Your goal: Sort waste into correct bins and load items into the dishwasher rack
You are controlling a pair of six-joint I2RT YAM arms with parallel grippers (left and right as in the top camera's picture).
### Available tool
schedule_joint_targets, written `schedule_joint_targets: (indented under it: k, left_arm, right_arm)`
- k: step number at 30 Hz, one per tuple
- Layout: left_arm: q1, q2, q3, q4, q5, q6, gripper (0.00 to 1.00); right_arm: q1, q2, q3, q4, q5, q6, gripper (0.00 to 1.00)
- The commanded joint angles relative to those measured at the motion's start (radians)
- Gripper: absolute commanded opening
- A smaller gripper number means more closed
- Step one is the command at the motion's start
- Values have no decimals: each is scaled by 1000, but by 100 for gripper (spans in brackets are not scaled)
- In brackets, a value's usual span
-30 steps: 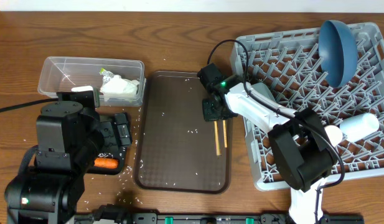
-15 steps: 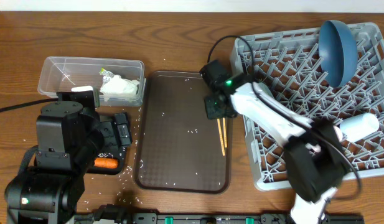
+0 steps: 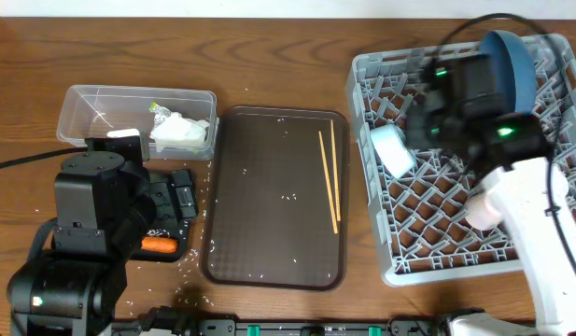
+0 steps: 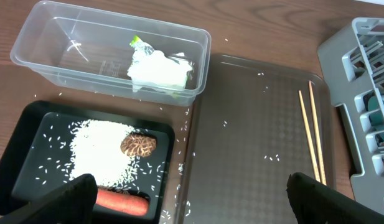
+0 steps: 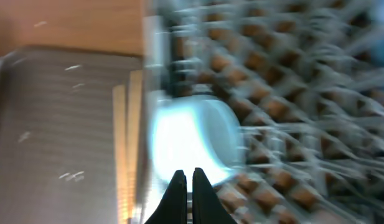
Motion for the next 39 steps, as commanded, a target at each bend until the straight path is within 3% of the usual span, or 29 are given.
schedule_joint_targets:
  k: [1, 4, 8, 12, 13, 14, 19, 22, 26, 35, 39]
  left_arm:
    - [7, -2, 6, -3, -16, 10, 98]
    - [7, -2, 6, -3, -16, 10, 98]
    - [7, -2, 6, -3, -16, 10, 98]
    - [7, -2, 6, -3, -16, 10, 98]
    - [7, -2, 6, -3, -16, 10, 98]
    - [7, -2, 6, -3, -16, 10, 98]
    - [7, -2, 6, -3, -16, 10, 98]
    - [7, -2, 6, -3, -16, 10, 98]
    - [7, -2, 6, -3, -16, 10, 98]
    - [7, -2, 6, -3, -16, 10, 98]
    - [7, -2, 6, -3, -15, 10, 98]
  right_arm:
    - [-120, 10, 2, -25, -37, -87, 1]
    - [-154, 29, 2, -55, -210, -142, 1]
    - [-68, 42, 0, -77, -346, -143, 2]
    - [99, 61, -9, -66, -235, -55, 20]
    - [153, 78, -16, -58, -177, -20, 33]
    - [192, 96, -21, -55, -129, 12, 39]
    - [328, 248, -36, -12, 13, 103, 54]
    - [372, 360, -36, 39, 13, 104, 52]
    - [378, 469, -36, 110, -13, 99, 41]
    - [375, 612, -36, 178, -70, 35, 38]
    - [376, 651, -36, 193, -70, 32, 23]
